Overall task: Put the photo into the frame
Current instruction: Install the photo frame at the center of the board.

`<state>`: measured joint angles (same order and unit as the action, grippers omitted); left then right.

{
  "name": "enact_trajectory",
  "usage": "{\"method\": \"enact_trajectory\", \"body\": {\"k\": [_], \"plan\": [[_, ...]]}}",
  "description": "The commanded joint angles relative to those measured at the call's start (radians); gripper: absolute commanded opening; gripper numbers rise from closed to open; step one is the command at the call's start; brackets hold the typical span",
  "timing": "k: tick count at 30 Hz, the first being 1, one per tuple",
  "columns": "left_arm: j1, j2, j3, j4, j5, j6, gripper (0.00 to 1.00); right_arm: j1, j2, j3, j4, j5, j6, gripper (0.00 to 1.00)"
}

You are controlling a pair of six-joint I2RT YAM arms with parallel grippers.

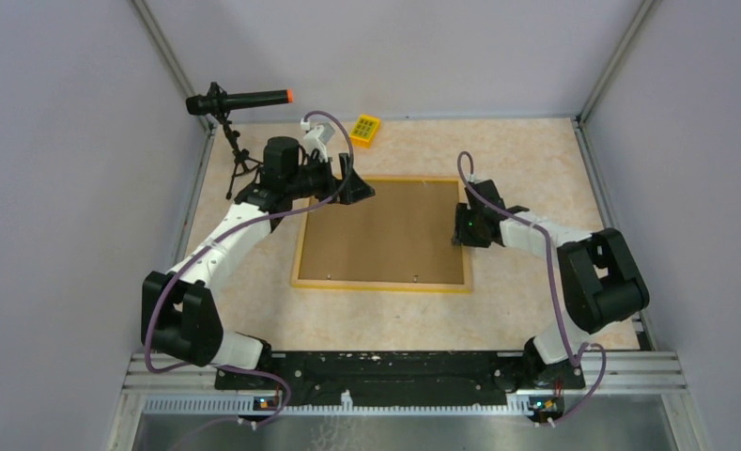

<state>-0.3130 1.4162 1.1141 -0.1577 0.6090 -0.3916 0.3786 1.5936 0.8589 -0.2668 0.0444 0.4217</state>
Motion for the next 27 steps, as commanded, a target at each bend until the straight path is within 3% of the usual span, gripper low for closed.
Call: {"method": "enact_trajectory", "body": {"k": [1,7,13,17,23,24,27], "plan": [[0.000,-0.014,0.016,0.037,0.010,0.003,0.99,0.016,0.023,0.026,-0.009,0.058,0.005,0.39],[0.000,-0.016,0.014,0.038,0.009,0.003,0.99,0.016,0.035,0.039,-0.037,0.122,0.032,0.27],[0.000,-0.017,0.015,0.038,0.010,0.002,0.99,0.016,0.023,0.030,-0.077,0.142,0.156,0.00],[0.000,-0.016,0.014,0.039,0.011,0.000,0.99,0.016,0.003,0.009,-0.102,0.154,0.303,0.00],[0.000,-0.015,0.016,0.039,0.012,0.001,0.99,0.016,-0.038,0.009,-0.067,0.075,0.297,0.00],[0.000,-0.016,0.015,0.039,0.012,0.002,0.99,0.016,-0.050,0.010,-0.060,0.064,0.278,0.04],[0.001,-0.020,0.016,0.038,0.010,0.003,0.99,0.016,-0.096,0.011,-0.058,0.043,0.209,0.29]]}}
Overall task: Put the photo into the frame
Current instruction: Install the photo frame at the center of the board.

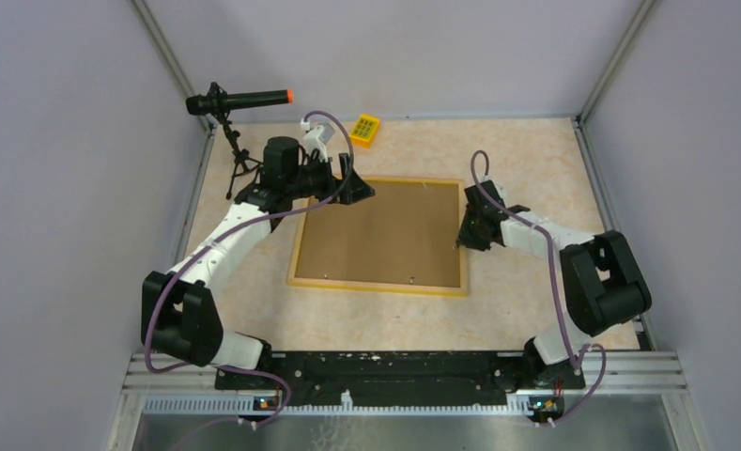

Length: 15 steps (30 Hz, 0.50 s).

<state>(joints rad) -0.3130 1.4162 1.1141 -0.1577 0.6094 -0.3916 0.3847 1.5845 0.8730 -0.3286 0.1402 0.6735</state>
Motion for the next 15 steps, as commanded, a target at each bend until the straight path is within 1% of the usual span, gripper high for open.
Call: {"method": "enact_trajectory", "body": {"k": [1,2,3,6,7,9,15], "plan": [[0.001,-0.020,0.016,0.038,0.010,0.003,0.99,0.010,-0.105,-0.005,-0.003,-0.050,-0.062,0.36],[0.001,-0.021,0.016,0.038,0.012,0.002,0.99,0.010,-0.123,-0.009,-0.011,-0.048,-0.081,0.44],[0.001,-0.020,0.016,0.039,0.013,0.002,0.99,0.010,-0.143,-0.013,-0.018,-0.046,-0.105,0.48],[0.000,-0.022,0.016,0.039,0.015,-0.001,0.99,0.010,-0.198,-0.033,-0.040,-0.044,-0.166,0.62],[0.000,-0.023,0.016,0.039,0.016,-0.001,0.99,0.010,-0.214,-0.043,-0.043,-0.042,-0.174,0.65],[0.000,-0.023,0.016,0.038,0.016,-0.001,0.99,0.010,-0.246,-0.060,-0.058,-0.043,-0.186,0.66],[0.000,-0.022,0.014,0.039,0.015,-0.003,0.99,0.019,-0.314,-0.131,-0.099,-0.101,-0.196,0.66]]}}
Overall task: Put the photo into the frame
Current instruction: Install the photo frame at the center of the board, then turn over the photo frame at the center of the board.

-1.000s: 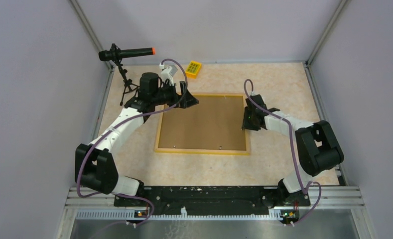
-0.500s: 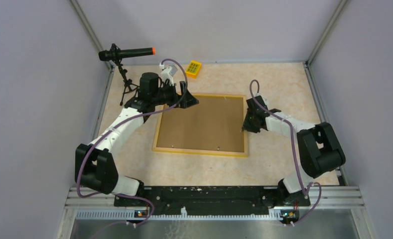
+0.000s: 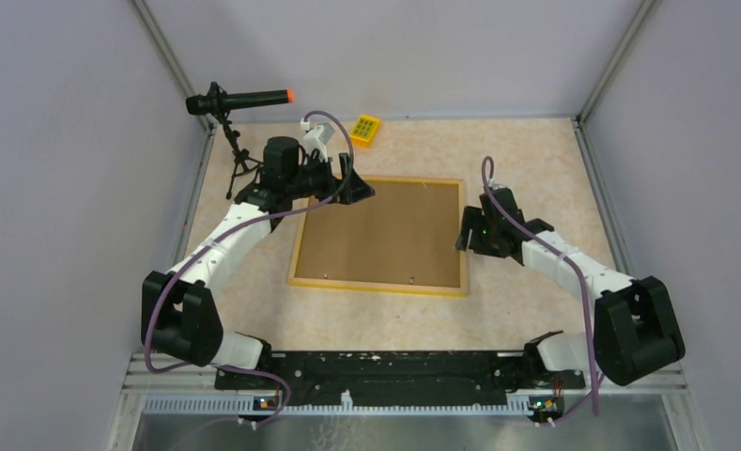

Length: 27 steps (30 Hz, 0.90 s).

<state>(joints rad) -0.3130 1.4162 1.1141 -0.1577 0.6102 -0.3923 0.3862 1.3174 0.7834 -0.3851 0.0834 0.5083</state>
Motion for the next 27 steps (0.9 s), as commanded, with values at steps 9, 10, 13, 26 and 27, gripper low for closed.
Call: {"method": "enact_trajectory", "body": {"k": [9,10,13,26,27], "plan": [[-0.003,-0.009,0.010,0.038,0.006,-0.003,0.99,0.112,-0.040,-0.088,-0.110,-0.011,0.026,0.57],[-0.004,-0.007,0.010,0.038,0.005,-0.002,0.99,0.120,-0.034,-0.092,-0.113,-0.008,0.032,0.57],[-0.012,-0.006,0.007,0.038,-0.007,0.002,0.99,0.147,-0.017,-0.106,-0.108,-0.004,0.051,0.51],[-0.102,-0.046,-0.014,0.084,-0.029,0.077,0.99,0.164,-0.038,-0.208,-0.027,0.001,0.091,0.28],[-0.115,-0.053,-0.017,0.091,-0.029,0.087,0.99,0.164,-0.038,-0.214,-0.018,-0.002,0.098,0.26]]}}
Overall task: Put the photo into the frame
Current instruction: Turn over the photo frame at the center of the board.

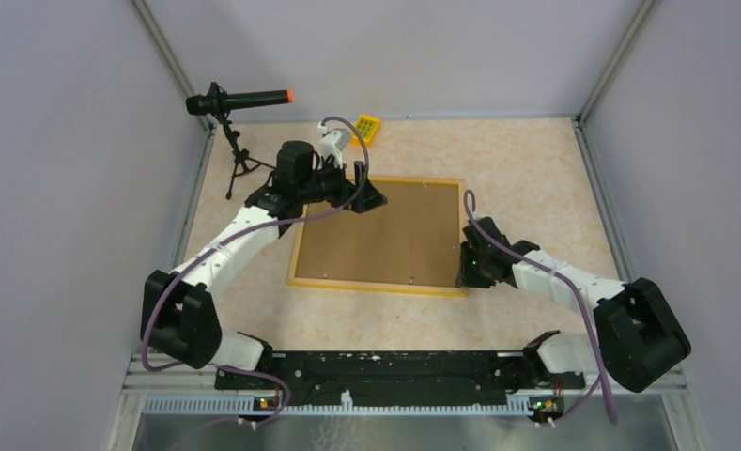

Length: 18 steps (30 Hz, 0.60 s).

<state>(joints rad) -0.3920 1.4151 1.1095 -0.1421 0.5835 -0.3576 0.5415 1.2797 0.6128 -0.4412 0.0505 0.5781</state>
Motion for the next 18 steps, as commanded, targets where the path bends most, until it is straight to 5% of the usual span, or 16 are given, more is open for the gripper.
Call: {"method": "enact_trajectory", "body": {"k": [1,5,12,18], "plan": [[-0.050,-0.060,-0.016,0.085,-0.003,0.064,0.99,0.009,-0.001,-0.049,0.046,0.027,0.034,0.23],[-0.120,-0.107,-0.052,0.125,-0.030,0.107,0.99,0.009,-0.006,-0.053,0.051,0.012,0.044,0.00],[-0.290,-0.288,-0.192,0.326,-0.029,0.238,0.99,0.009,-0.125,-0.046,-0.005,0.046,0.102,0.00],[-0.524,-0.250,-0.179,0.226,-0.090,0.439,0.99,0.008,-0.158,0.003,-0.069,-0.008,0.220,0.00]]}}
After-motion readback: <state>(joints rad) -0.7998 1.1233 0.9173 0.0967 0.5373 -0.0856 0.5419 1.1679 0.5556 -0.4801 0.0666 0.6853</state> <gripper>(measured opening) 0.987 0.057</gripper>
